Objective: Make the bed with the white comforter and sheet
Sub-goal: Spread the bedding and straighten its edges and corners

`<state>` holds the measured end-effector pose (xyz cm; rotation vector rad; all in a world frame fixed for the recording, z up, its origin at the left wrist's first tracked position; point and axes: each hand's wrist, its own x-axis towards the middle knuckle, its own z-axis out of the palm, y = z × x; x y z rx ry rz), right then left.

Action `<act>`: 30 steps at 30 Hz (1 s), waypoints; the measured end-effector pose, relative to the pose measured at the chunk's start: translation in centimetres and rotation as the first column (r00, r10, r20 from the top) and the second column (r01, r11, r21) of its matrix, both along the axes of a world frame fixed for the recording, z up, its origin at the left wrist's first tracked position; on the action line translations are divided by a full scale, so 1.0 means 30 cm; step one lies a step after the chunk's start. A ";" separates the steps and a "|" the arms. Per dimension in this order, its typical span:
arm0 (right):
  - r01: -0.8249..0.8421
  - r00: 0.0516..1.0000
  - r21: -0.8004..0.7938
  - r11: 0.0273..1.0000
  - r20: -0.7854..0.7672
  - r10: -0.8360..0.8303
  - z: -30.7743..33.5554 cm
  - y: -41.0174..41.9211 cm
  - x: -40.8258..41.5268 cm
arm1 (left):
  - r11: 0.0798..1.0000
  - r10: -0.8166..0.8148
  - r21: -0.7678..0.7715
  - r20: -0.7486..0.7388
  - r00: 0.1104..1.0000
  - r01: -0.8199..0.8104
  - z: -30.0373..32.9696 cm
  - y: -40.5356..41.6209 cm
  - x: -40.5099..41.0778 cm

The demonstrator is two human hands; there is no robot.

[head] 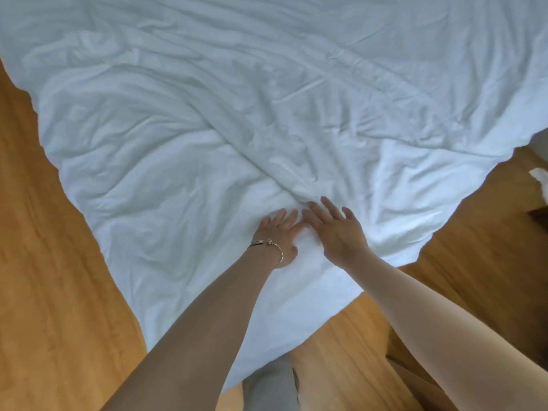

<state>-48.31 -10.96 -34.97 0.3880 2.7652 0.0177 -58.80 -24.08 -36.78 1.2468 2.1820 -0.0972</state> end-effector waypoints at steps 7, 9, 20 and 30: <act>-0.019 0.989 -0.117 0.993 -0.147 0.001 -0.018 0.129 -0.287 | 0.973 0.165 0.161 -0.003 0.986 -0.162 -0.042 0.153 -0.202; 0.032 0.981 -0.285 0.958 -0.176 -0.085 0.015 0.201 -0.352 | 0.934 0.239 0.260 0.051 0.970 -0.244 -0.031 0.209 -0.246; 0.127 0.964 -0.681 0.722 -0.085 -0.250 0.041 0.538 -0.438 | 0.773 0.621 0.126 0.051 0.783 -0.621 -0.038 0.377 -0.308; 0.202 0.971 -0.283 0.937 -0.068 -0.230 -0.085 0.310 -0.349 | 0.929 0.369 -0.023 0.003 0.929 -0.369 -0.077 0.281 -0.298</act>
